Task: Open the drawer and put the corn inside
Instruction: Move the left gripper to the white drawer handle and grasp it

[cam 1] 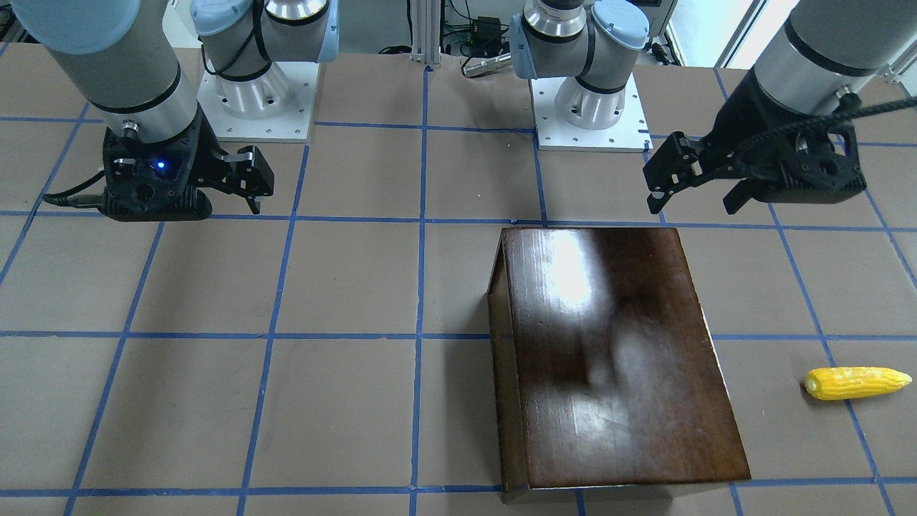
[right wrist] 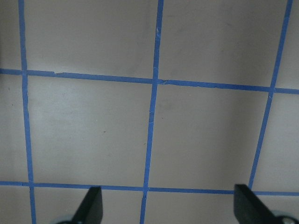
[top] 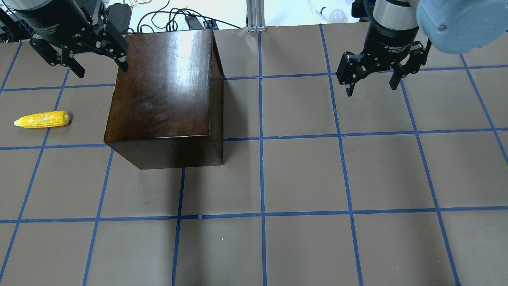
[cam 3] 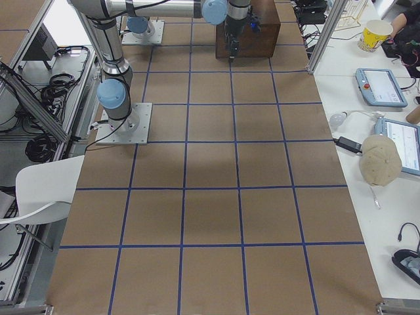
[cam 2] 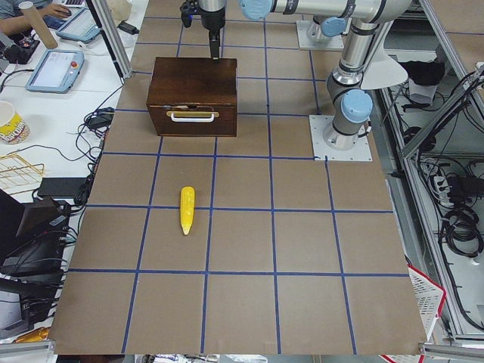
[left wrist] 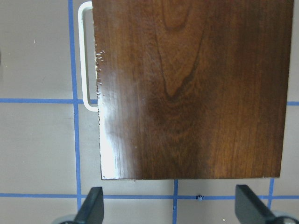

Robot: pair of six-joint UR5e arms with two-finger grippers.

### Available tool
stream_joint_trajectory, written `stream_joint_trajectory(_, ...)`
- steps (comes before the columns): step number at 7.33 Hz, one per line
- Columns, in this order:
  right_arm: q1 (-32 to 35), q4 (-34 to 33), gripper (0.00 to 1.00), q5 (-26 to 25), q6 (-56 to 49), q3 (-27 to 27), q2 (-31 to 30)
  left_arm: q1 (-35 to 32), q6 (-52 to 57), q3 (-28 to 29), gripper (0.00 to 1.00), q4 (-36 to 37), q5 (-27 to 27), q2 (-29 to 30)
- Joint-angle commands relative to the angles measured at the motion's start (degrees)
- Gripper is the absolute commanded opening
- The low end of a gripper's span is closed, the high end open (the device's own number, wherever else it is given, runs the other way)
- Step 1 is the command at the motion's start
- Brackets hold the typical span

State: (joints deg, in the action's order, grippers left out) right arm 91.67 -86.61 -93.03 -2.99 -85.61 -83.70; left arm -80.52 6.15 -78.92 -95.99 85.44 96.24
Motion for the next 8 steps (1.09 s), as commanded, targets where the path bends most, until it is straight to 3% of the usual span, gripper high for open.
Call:
stream_joint_trajectory(1,0.00,0.03,1.00,0.04,0.00,0.00,0.03,5.96,8.57,-0.62,1.00,0.63,-2.56,2.97)
stream_joint_trajectory(6,0.00,0.03,1.00,0.04,0.00,0.00,0.03,13.98,22.85,-1.15,1.00,6.86,-5.10,11.76)
stream_joint_trajectory(7,0.00,0.03,1.00,-0.05,0.00,0.00,0.03,14.86,23.12,-1.24,1.00,8.79,-9.55,13.26)
stream_joint_trajectory(8,0.00,0.03,1.00,-0.05,0.00,0.00,0.03,15.22,23.29,-1.24,1.00,9.24,-10.72,14.93)
